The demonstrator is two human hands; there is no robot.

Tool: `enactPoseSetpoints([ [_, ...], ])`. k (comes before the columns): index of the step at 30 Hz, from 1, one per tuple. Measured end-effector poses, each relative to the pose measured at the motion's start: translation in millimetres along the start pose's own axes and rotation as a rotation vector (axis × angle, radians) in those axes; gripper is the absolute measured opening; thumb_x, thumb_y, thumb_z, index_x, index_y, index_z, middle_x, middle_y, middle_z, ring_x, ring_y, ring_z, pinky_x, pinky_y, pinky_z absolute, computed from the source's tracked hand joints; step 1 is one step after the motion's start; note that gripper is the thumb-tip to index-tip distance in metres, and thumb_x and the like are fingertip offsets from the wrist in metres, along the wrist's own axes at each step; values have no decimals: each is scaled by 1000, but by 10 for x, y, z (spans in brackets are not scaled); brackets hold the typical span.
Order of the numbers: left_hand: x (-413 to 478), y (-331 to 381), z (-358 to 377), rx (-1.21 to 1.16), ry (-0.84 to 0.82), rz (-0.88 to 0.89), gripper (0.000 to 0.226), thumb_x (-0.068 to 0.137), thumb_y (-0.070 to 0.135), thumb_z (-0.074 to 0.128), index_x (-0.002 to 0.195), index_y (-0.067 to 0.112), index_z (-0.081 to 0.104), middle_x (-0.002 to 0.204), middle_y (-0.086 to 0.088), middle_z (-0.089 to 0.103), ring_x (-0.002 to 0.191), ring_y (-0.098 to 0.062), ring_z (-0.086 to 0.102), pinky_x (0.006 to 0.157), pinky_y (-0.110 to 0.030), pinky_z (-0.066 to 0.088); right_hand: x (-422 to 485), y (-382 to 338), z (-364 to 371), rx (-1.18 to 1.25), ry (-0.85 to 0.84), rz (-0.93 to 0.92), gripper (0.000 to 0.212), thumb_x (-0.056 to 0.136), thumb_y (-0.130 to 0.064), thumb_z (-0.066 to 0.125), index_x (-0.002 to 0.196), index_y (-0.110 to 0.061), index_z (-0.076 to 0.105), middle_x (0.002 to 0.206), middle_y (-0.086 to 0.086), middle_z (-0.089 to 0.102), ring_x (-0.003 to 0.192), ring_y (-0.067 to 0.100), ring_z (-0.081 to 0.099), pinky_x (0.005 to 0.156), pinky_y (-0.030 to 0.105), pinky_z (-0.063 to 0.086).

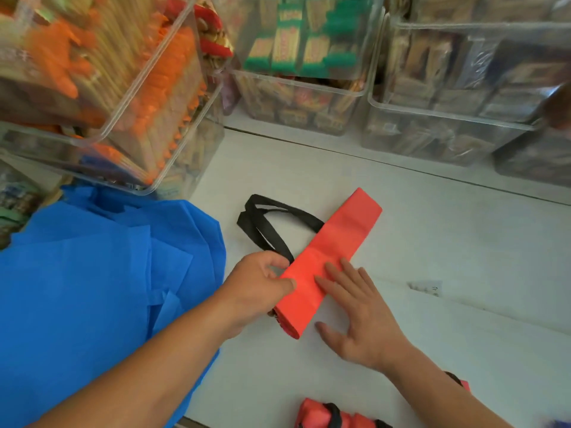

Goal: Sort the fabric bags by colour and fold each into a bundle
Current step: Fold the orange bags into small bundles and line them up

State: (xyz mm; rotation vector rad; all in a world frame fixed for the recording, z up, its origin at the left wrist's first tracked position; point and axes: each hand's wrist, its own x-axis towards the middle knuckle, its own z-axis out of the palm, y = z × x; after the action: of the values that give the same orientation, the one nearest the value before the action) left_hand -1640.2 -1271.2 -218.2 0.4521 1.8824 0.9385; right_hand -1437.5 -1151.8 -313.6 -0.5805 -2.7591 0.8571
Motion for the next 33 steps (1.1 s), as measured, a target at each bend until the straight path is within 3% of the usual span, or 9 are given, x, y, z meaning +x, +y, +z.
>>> enactPoseSetpoints([
  [4,-66,194,64,-99,-43,67,28,103,31,61,95,9,76,79,-10,71,70,-14,64,66,-27,55,50,3,-118,74,56,58,34,102,-57,48,110,-34,72,143,-7,58,142,16,45,118,38,34],
  [6,-14,221,113,-126,14,99,29,105,32,57,101,12,77,90,-8,74,77,-12,66,71,-27,58,89,-9,-205,182,45,167,52,106,-58,34,82,-29,71,104,-24,64,112,6,54,102,28,44],
  [9,133,89,229,147,43,296,23,99,27,65,121,26,72,112,13,64,96,-2,64,86,-22,53,167,-28,-294,193,43,237,54,107,-55,31,82,-27,70,100,-40,59,105,-6,49,93,3,30],
  [12,319,-73,321,339,18,415,44,97,26,67,140,28,59,120,20,49,108,1,56,91,-17,46,401,-66,-415,221,-1,321,53,104,-59,34,71,-32,65,84,-21,62,87,-4,56,78,13,41],
  [14,442,-97,307,453,190,543,34,94,25,71,127,24,66,121,15,48,110,-3,54,94,-19,45,578,-51,-477,247,10,411,49,101,-63,37,75,-25,55,76,-8,61,74,7,58,71,33,49],
  [18,637,-25,272,696,290,741,35,84,22,81,116,17,66,139,1,52,127,-18,48,104,-32,46,783,56,-472,455,91,578,32,97,-44,63,118,-29,45,100,-6,72,93,19,69,87,46,55],
  [23,895,-75,420,795,115,803,49,92,19,72,139,20,59,157,-1,43,141,-21,44,111,-42,47,1110,175,-546,784,134,717,39,87,-47,67,121,-42,48,105,-12,71,102,12,69,96,48,56],
  [29,994,-338,473,691,153,735,46,103,39,48,143,18,55,163,-1,38,145,-19,43,107,-41,52,1497,327,-540,356,-25,699,31,103,-61,37,113,-32,34,114,4,60,89,30,66,85,49,56],
  [33,1041,-410,513,731,221,713,46,104,43,43,144,23,56,164,-3,35,145,-21,43,103,-38,54,1697,470,-485,131,-69,617,48,103,-63,34,139,-31,32,141,3,51,101,37,66,87,44,52],
])
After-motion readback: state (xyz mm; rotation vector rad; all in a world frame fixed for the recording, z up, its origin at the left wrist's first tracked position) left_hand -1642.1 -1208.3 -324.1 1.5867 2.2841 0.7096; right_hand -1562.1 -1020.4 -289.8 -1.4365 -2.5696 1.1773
